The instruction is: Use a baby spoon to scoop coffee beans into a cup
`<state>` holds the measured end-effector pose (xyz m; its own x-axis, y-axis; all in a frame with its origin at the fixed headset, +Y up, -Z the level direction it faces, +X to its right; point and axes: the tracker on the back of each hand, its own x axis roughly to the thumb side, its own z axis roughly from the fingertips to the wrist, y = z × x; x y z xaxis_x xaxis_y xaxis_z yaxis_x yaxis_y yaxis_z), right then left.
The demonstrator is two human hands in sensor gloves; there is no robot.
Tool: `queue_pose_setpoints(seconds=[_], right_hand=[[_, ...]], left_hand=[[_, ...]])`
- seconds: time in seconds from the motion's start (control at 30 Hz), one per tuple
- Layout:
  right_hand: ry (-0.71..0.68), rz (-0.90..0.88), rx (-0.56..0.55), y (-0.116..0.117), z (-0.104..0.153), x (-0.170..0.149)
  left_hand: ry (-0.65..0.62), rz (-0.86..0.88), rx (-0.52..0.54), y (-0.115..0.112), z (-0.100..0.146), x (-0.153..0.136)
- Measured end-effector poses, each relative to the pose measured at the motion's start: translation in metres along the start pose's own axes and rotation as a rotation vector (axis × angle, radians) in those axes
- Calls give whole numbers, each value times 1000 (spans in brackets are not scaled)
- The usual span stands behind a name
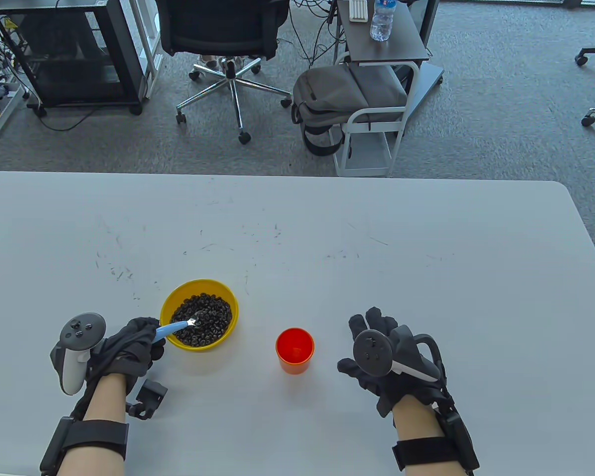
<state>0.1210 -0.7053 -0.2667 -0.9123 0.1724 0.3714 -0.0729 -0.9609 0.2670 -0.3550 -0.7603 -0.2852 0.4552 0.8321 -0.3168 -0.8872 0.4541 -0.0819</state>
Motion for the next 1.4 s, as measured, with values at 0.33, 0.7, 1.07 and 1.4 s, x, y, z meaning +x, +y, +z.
queue_pose_setpoints(seconds=[0.33, 0.7, 1.07, 1.4], right_hand=[[-2, -11, -9, -1, 0, -1], [1, -17, -16, -2, 1, -3], [-4, -21, -19, -2, 1, -2], [-9, -27, -23, -3, 1, -3]], left_hand=[[-62, 65, 28, 4, 5, 8], [-151, 72, -41, -8, 9, 27], [-271, 112, -231, -48, 19, 57], [-402, -60, -301, -94, 38, 84]])
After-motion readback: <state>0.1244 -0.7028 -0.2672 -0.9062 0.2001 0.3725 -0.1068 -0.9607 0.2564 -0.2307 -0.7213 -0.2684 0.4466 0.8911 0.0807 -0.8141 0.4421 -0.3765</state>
